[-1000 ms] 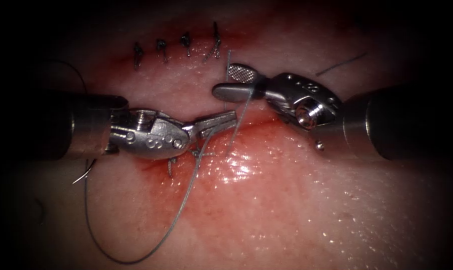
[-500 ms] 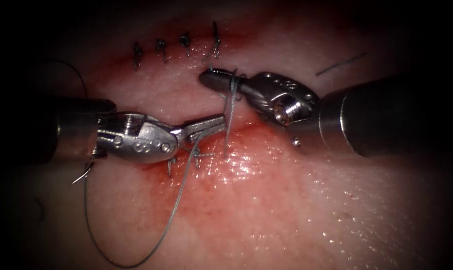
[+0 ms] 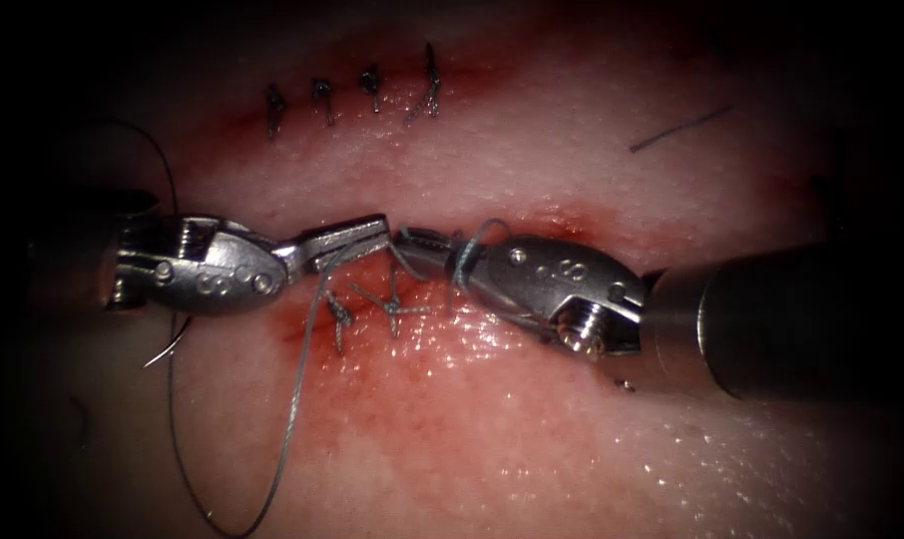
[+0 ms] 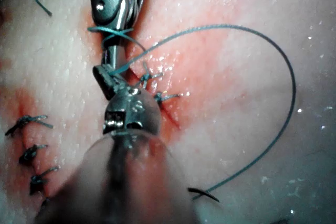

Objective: Wound Closure

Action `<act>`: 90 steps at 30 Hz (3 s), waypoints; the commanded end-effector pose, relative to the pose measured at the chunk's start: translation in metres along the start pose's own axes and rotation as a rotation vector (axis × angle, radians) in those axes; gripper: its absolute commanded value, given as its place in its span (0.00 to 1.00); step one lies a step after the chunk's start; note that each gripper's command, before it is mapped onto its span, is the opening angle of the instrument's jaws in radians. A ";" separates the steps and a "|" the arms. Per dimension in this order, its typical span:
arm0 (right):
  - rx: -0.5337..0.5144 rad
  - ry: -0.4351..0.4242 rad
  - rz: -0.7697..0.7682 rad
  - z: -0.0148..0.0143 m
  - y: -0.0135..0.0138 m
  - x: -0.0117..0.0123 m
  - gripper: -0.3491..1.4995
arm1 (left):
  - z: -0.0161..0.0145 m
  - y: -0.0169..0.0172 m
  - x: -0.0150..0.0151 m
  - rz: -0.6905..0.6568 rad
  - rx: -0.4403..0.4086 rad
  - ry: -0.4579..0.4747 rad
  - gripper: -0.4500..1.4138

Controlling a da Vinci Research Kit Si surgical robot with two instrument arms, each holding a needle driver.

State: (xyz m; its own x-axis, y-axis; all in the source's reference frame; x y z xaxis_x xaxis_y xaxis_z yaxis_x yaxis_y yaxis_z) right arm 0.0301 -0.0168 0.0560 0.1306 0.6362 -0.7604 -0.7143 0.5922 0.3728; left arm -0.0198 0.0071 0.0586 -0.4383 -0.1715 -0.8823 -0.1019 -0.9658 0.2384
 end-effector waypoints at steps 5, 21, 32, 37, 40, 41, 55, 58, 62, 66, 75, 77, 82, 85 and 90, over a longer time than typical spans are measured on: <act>-0.026 -0.001 -0.089 -0.0023 -0.0020 -0.0011 0.00 | -0.0008 -0.0019 -0.0002 -0.030 0.013 -0.008 0.00; -0.016 0.020 -0.150 -0.0094 -0.0059 0.0002 0.00 | 0.0003 -0.0053 -0.0009 -0.033 0.036 -0.040 0.00; -0.007 0.021 -0.154 -0.0089 -0.0068 0.0010 0.00 | 0.0029 -0.0113 -0.0015 -0.034 0.124 -0.154 0.00; -0.015 0.025 -0.155 -0.0080 -0.0057 0.0007 0.00 | 0.0054 -0.0133 -0.0020 -0.007 0.202 -0.273 0.00; -0.017 0.026 -0.157 -0.0078 -0.0055 0.0005 0.00 | 0.0066 -0.0141 -0.0024 -0.015 0.229 -0.314 0.00; -0.016 0.024 -0.158 -0.0078 -0.0055 0.0004 0.00 | 0.0069 -0.0144 -0.0026 -0.017 0.238 -0.329 0.00; -0.001 0.022 -0.163 -0.0090 -0.0065 0.0000 0.00 | 0.0061 -0.0165 -0.0024 0.180 0.344 -0.445 0.00; 0.001 0.023 -0.164 -0.0094 -0.0068 -0.0001 0.00 | 0.0047 -0.0175 -0.0025 0.173 0.397 -0.460 0.00; 0.006 0.021 -0.167 -0.0104 -0.0076 -0.0003 0.00 | 0.0027 -0.0191 -0.0024 0.186 0.461 -0.481 0.00; 0.010 0.019 -0.169 -0.0113 -0.0081 -0.0005 0.00 | 0.0005 -0.0214 -0.0021 0.192 0.531 -0.502 0.00; 0.023 0.000 -0.186 -0.0130 -0.0091 -0.0020 0.00 | -0.0007 -0.0245 -0.0023 0.191 0.552 -0.531 0.00; 0.025 -0.006 -0.191 -0.0134 -0.0094 -0.0024 0.00 | -0.0005 -0.0248 -0.0025 0.192 0.555 -0.534 0.00; 0.029 -0.034 -0.210 -0.0143 -0.0101 -0.0039 0.00 | -0.0001 -0.0255 -0.0030 0.199 0.561 -0.544 0.00; 0.030 -0.056 -0.228 -0.0153 -0.0104 -0.0055 0.00 | 0.0002 -0.0264 -0.0033 0.212 0.561 -0.548 0.00; 0.033 -0.076 -0.228 -0.0155 -0.0106 -0.0066 0.00 | 0.0005 -0.0268 -0.0035 0.219 0.563 -0.551 0.00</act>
State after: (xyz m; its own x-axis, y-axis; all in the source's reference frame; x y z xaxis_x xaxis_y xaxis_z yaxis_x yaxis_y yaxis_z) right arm 0.0256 -0.0343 0.0484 0.3421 0.5199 -0.7828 -0.6383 0.7399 0.2124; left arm -0.0154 0.0338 0.0550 -0.8653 -0.0836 -0.4942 -0.3270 -0.6531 0.6830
